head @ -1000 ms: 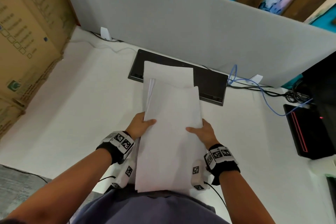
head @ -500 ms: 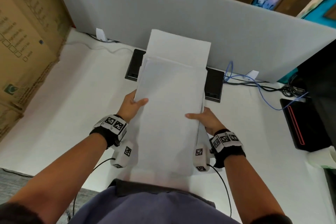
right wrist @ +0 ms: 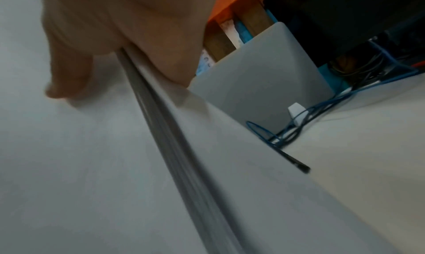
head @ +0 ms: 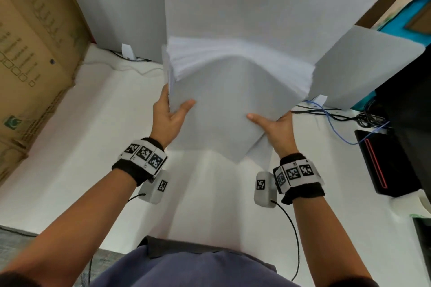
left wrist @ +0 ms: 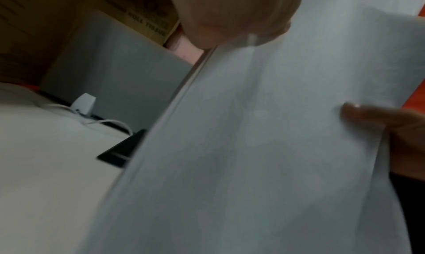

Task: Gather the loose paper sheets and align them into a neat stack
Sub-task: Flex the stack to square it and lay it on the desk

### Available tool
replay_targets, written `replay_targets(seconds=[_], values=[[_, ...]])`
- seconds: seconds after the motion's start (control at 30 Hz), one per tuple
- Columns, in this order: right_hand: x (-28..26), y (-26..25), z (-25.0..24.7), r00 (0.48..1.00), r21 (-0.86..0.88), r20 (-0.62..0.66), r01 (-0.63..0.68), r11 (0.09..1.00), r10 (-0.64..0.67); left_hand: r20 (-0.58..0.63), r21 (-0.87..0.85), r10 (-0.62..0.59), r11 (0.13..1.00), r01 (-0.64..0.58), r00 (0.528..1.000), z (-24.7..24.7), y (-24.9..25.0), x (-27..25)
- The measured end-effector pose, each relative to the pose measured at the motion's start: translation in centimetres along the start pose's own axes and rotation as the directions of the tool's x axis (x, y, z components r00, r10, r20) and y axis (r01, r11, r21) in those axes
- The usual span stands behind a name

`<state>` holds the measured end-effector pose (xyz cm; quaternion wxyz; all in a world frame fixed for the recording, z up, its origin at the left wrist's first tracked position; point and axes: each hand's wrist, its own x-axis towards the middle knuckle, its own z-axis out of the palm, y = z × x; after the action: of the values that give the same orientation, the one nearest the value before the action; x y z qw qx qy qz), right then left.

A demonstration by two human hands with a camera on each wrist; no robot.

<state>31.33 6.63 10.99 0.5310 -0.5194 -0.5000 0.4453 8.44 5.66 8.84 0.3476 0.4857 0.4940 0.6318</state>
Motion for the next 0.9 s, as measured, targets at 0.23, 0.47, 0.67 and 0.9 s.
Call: replay_targets(seconds=[0.23,0.47,0.67,0.9], values=[[0.1,-0.8,-0.2,0.998,0.087,-0.006,0.067,0.994,-0.067,0.055,0.03,-0.012,0.999,0.011,0.998,-1.3,0.0,2.1],[-1.0,1.5,-0.4,0.979,0.082,-0.182,0.114,0.99,-0.097,0.167,-0.07,-0.031,0.997,0.043,0.985,-1.1,2.5,2.9],[-1.6,2.5,-1.9,0.976,-0.076,-0.186,0.097,0.992,-0.11,0.219,-0.178,-0.001,0.983,0.041,0.976,-1.0,3.3,2.6],[-1.3,-0.5,0.3,0.997,0.023,-0.034,-0.062,0.998,0.063,0.219,-0.212,-0.01,0.976,0.057,0.976,-1.0,3.4,2.8]])
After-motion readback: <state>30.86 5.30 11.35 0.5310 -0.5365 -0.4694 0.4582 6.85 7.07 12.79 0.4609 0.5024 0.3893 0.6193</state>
